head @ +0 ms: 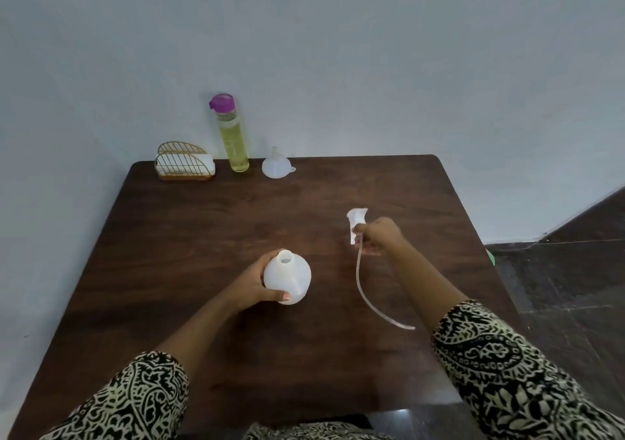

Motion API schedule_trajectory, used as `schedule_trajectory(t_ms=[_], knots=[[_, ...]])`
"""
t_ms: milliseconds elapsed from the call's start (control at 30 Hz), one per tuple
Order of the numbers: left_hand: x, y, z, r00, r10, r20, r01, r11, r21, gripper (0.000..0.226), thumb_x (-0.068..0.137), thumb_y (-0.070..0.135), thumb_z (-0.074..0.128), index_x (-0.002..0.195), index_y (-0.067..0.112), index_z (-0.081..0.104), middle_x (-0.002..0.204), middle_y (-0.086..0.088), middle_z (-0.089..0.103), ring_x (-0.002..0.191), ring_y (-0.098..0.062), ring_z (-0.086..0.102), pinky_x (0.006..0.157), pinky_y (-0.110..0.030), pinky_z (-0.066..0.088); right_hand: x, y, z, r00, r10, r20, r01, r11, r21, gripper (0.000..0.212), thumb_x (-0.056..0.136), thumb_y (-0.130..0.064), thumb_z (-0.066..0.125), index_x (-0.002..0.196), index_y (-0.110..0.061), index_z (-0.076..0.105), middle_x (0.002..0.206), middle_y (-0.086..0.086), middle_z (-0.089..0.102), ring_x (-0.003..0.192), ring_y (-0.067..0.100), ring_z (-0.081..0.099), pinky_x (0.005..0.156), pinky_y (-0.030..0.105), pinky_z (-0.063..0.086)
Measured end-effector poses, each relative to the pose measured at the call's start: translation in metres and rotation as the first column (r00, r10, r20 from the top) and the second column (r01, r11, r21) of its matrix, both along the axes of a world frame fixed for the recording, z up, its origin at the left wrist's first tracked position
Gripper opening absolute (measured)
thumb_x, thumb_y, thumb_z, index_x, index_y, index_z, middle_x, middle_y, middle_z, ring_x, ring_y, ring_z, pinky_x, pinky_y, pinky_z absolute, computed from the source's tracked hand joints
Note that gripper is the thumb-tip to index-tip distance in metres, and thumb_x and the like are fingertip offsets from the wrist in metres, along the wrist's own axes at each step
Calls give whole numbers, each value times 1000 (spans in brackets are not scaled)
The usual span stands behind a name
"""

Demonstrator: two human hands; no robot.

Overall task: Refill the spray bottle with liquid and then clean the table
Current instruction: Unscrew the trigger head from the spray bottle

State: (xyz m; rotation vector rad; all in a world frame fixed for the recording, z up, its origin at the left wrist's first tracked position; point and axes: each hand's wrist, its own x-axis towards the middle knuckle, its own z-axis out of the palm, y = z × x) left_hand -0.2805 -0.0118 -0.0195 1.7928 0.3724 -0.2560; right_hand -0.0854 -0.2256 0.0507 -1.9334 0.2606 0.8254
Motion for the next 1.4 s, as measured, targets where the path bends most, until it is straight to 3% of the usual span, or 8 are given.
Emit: schedule_trajectory(t_ms=[267,367,467,567,800,1067,1200,1400], knots=[[-1,-5,3,1000,21,0,-21,1000,-21,90,53,30,90,128,40,41,129,12,51,116,-14,53,83,-22,53,-19,12,-28,979,69,192,-41,988,-147,43,70,-20,73,102,-3,50,90,14,67,67,29,72,70,43,60],[-1,-7,-1,999,33,4,-33,999,-25,89,58,21,90,130,39,41,130,13,50,118,-15,52,85,-23,53,-22,14,-27,957,174,232,-113,960,-255,43,72,-23,71,103,-6,47,92,13,67,70,29,69,68,38,58],[-2,-8,-1,999,45,8,-45,998,-39,97,46,41,93,128,42,42,132,10,51,118,-17,53,92,-33,53,-33,13,-37,871,350,344,-177,878,-444,48,73,-26,69,109,-6,44,107,14,61,95,33,63,76,35,49],[-1,-7,0,999,47,8,-47,998,-47,101,41,48,92,129,43,42,133,9,51,119,-19,53,95,-37,53,-46,11,-51,808,439,392,-185,822,-539,50,79,-19,66,120,-5,41,118,15,52,103,35,58,73,33,42],[-1,-10,0,998,60,4,-60,997,-42,88,55,26,90,127,44,42,129,13,50,117,-16,53,84,-24,53,-52,14,-64,877,306,371,-107,876,-471,66,79,-25,73,131,-6,36,124,13,51,109,34,56,79,34,42],[-2,-12,2,999,53,3,-53,996,-66,101,40,48,92,128,44,42,134,9,49,120,-18,52,95,-34,52,-53,9,-57,869,333,365,-122,860,-495,67,76,-31,76,127,-8,38,124,12,52,106,33,58,75,35,45],[-1,-11,2,997,76,3,-75,996,-41,96,46,43,90,128,46,40,136,10,47,122,-17,49,97,-33,50,-45,10,-27,772,462,437,-143,796,-588,57,78,-42,73,115,-11,43,116,8,55,99,31,61,67,32,39],[5,-8,6,981,193,15,-193,981,-14,98,49,43,87,133,45,37,140,8,43,123,-19,48,97,-38,51,26,85,20,611,566,553,-294,811,-506,40,84,-36,66,111,-12,50,116,9,56,105,29,58,78,36,43]])
